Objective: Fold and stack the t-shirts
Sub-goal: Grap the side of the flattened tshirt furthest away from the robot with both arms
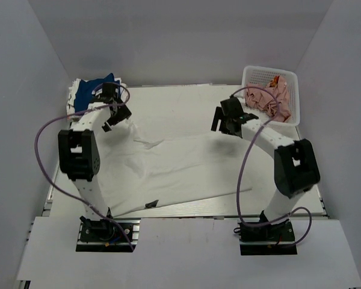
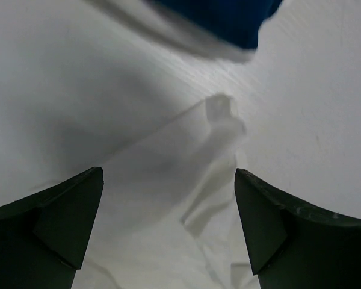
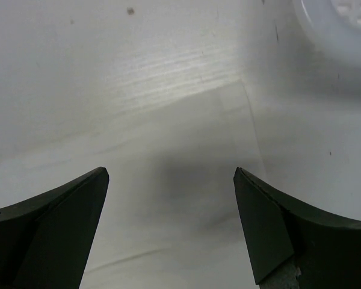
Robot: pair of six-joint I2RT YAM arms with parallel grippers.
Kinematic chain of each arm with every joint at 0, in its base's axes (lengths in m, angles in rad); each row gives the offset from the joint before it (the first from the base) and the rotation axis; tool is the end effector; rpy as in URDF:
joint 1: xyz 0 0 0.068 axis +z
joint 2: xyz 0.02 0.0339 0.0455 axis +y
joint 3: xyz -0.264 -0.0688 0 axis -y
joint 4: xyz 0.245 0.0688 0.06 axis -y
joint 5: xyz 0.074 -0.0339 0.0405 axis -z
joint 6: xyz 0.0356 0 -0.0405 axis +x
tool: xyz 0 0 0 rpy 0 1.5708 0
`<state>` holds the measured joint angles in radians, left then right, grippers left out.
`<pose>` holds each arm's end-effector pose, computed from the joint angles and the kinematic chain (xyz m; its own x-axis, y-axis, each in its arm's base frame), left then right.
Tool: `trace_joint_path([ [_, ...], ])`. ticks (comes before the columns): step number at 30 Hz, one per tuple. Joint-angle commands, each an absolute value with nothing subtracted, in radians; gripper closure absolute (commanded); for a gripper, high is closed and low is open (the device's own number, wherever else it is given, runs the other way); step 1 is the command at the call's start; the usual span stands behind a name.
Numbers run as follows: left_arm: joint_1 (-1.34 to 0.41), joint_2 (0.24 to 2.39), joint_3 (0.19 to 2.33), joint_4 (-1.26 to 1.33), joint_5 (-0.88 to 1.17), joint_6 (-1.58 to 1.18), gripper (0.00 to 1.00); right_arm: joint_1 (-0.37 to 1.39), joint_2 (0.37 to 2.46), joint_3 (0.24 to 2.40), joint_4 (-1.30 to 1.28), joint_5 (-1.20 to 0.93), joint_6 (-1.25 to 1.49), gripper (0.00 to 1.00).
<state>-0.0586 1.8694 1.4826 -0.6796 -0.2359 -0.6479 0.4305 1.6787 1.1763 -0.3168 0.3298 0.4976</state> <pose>0.3995 -0.0151 0.2339 -0.6632 -0.5489 -0.5088 -0.5720 0.8102 -0.1285 0.3370 0.1421 0.2319 -0.6760 0.1865 -0.7129 0.1465 0.9821 0.1180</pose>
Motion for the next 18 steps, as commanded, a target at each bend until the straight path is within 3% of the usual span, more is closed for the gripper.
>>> trace_joint_path([
  [1,-0.038,1.995,1.658,-0.727,-0.305,-0.591,0.0,0.407,1.774,1.328,-0.311,0.37,0.427,0.1],
  [6,-0.038,2.144,1.799,-0.75,-0.307,-0.529,0.05,0.391,1.885,1.429,-0.304,0.408,0.376,0.1],
  [18,-0.048,2.266,1.783,-0.647,-0.147,-0.515,0.18,0.382,2.06,1.551,-0.321,0.417,0.311,0.1],
])
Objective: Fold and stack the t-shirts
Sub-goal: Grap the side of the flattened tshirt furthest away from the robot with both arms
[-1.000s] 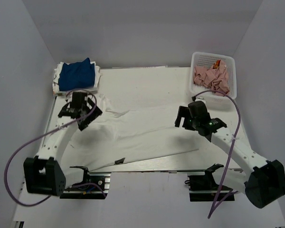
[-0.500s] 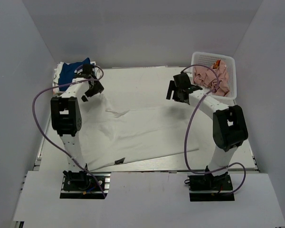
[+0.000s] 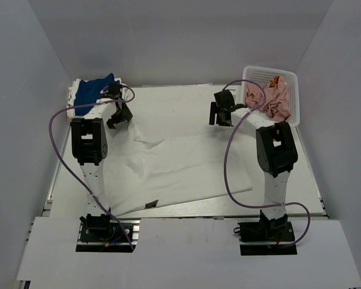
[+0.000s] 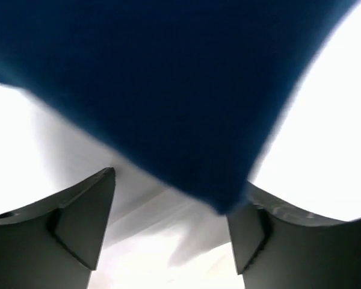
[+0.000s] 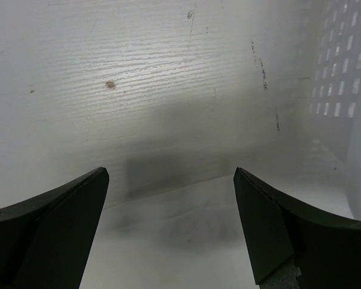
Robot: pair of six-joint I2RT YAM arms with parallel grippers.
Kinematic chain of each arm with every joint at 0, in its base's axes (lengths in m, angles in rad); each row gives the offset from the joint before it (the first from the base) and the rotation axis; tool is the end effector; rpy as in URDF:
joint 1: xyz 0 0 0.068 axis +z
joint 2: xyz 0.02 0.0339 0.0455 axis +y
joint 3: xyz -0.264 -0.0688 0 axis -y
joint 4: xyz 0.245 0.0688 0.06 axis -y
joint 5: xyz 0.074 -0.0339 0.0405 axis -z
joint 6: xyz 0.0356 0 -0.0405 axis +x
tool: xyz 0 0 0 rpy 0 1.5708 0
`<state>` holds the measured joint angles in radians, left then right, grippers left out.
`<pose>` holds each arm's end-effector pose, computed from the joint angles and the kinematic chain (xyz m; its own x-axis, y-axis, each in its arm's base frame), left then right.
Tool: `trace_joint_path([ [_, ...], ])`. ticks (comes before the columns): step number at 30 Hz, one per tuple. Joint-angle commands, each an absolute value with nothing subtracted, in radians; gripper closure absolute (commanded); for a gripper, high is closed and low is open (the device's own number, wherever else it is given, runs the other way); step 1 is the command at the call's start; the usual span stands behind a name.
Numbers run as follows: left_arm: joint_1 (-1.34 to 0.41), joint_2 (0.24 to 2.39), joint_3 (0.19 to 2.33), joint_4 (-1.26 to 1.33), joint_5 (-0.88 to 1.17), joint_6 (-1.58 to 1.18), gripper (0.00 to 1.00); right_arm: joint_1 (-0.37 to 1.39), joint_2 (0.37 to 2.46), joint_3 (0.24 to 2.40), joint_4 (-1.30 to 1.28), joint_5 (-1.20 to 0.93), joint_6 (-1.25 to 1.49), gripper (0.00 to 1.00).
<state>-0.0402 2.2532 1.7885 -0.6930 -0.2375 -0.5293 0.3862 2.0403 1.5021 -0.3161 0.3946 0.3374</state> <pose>0.4760 -0.0108 0.1628 -0.7620 -0.4605 -0.4553 -0.5098 0.8601 -0.0167 0.4227 0.1571 0.1943 -0.6969 0.0465 -0.7157 0.1238 0.9907 -0.0562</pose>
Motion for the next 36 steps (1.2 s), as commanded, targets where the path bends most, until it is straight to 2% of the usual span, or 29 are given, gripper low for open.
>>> trace_joint_path([
  [1,-0.048,2.266,1.782,-0.638,-0.134,-0.505,0.2,0.382,2.063,1.551,-0.321,0.422,0.314,0.1],
  [4,-0.058,2.255,1.74,-0.598,-0.089,-0.479,0.33,0.382,2.083,1.568,-0.313,0.422,0.321,0.1],
  [5,-0.058,2.255,1.73,-0.598,-0.075,-0.479,0.47,0.382,2.094,1.574,-0.311,0.423,0.322,0.1],
  [7,-0.058,2.244,1.697,-0.571,-0.066,-0.468,0.6,0.382,2.108,1.594,-0.304,0.426,0.327,0.1],
  [8,-0.058,2.235,1.697,-0.571,-0.066,-0.459,0.84,0.383,2.12,1.6,-0.305,0.429,0.33,0.1],
  [9,-0.058,2.235,1.697,-0.571,-0.066,-0.459,0.96,0.382,2.132,1.608,-0.314,0.437,0.333,0.1],
  [10,-0.058,2.235,1.71,-0.592,-0.084,-0.448,1.0,0.385,2.138,1.62,-0.33,0.442,0.339,0.1],
  [13,-0.048,2.199,1.729,-0.621,-0.148,-0.439,1.0,0.388,2.157,1.632,-0.33,0.476,0.357,0.1],
  [18,-0.048,2.047,1.609,-0.532,-0.173,-0.407,1.0,0.39,2.183,1.649,-0.389,0.452,0.408,0.1],
  [23,-0.048,1.925,1.533,-0.523,-0.198,-0.407,1.0,0.388,2.137,1.569,-0.413,0.462,0.472,0.12],
  [25,-0.048,1.869,1.491,-0.512,-0.209,-0.407,1.0,0.388,2.14,1.548,-0.4,0.462,0.474,0.2],
  [32,-0.057,1.775,1.43,-0.476,-0.209,-0.377,1.0,0.388,2.128,1.548,-0.44,0.449,0.486,0.61],
  [33,-0.057,1.775,1.43,-0.488,-0.209,-0.377,1.0,0.391,2.111,1.523,-0.44,0.456,0.485,0.73],
  [36,-0.057,1.749,1.425,-0.512,-0.219,-0.387,1.0,0.391,2.068,1.482,-0.407,0.457,0.479,0.95],
])
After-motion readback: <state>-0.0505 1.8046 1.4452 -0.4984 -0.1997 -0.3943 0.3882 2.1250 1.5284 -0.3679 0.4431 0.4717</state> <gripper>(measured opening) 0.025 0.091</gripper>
